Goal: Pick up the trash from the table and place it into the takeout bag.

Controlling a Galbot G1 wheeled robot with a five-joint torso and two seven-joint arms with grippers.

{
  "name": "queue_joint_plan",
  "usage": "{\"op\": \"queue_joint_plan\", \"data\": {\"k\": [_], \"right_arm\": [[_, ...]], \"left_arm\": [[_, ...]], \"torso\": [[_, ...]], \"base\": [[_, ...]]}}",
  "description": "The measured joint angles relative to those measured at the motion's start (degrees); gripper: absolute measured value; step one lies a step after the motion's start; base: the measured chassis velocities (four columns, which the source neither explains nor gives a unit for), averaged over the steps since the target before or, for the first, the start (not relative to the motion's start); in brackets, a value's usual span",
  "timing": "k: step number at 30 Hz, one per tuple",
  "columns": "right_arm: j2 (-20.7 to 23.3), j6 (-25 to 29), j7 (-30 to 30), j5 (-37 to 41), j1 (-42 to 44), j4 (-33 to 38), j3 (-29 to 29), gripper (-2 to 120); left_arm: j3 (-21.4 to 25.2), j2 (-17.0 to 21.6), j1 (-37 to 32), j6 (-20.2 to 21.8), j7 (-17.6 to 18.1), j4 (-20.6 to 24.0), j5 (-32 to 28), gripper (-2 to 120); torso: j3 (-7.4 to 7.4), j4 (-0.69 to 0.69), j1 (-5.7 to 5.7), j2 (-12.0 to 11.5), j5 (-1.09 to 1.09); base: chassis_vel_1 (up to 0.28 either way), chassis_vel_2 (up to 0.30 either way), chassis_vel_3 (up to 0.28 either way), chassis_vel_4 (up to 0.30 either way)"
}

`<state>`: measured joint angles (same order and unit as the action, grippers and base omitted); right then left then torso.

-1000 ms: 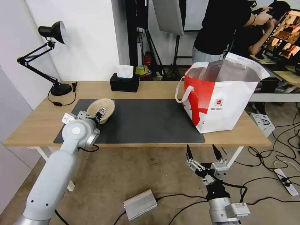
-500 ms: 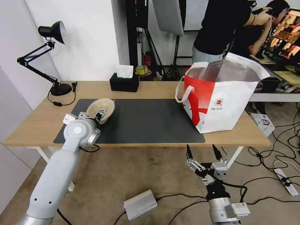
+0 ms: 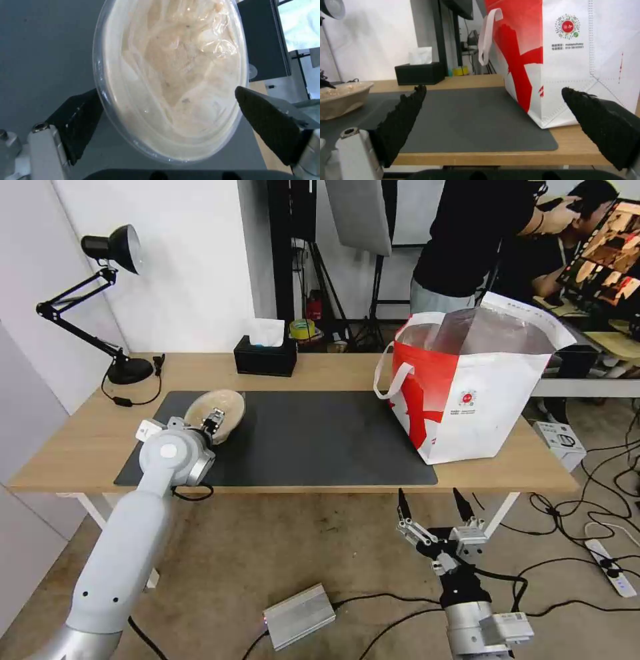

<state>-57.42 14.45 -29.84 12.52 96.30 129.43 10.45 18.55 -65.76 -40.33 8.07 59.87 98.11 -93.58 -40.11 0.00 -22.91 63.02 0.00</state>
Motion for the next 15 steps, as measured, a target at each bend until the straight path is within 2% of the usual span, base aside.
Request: {"op": "queue_joint_plan", "data": {"k": [10,12,13,15], "right_arm": [[0.00,0.00,0.00,0.00,0.00,0.00,0.00,100],[0.00,0.00,0.00,0.00,0.00,0.00,0.00,100],[0.00,0.00,0.00,0.00,0.00,0.00,0.00,100],[0.00,0.00,0.00,0.00,0.00,0.00,0.00,100]], "left_arm": [[-0.42,-0.62,1.04,-0.20,-0.09,-0.74,0.20,99],[-0.44,-0.82,1.25,-0.24,-0.17,-0.91,0.21,88],[-0.44,-0.82,1.25,-0.24,-0.17,-0.91,0.21,88],[-0.55,-0.84,1.30,-0.24,-0.23,-0.95,0.22,80]], "torso": [[0.00,0.00,0.00,0.00,0.00],[0.00,0.00,0.00,0.00,0.00],[0.00,0.00,0.00,0.00,0.00],[0.00,0.00,0.00,0.00,0.00]], "base": [[0.000,0.000,0.000,0.000],[0.000,0.000,0.000,0.000],[0.000,0.000,0.000,0.000],[0.000,0.000,0.000,0.000]]}}
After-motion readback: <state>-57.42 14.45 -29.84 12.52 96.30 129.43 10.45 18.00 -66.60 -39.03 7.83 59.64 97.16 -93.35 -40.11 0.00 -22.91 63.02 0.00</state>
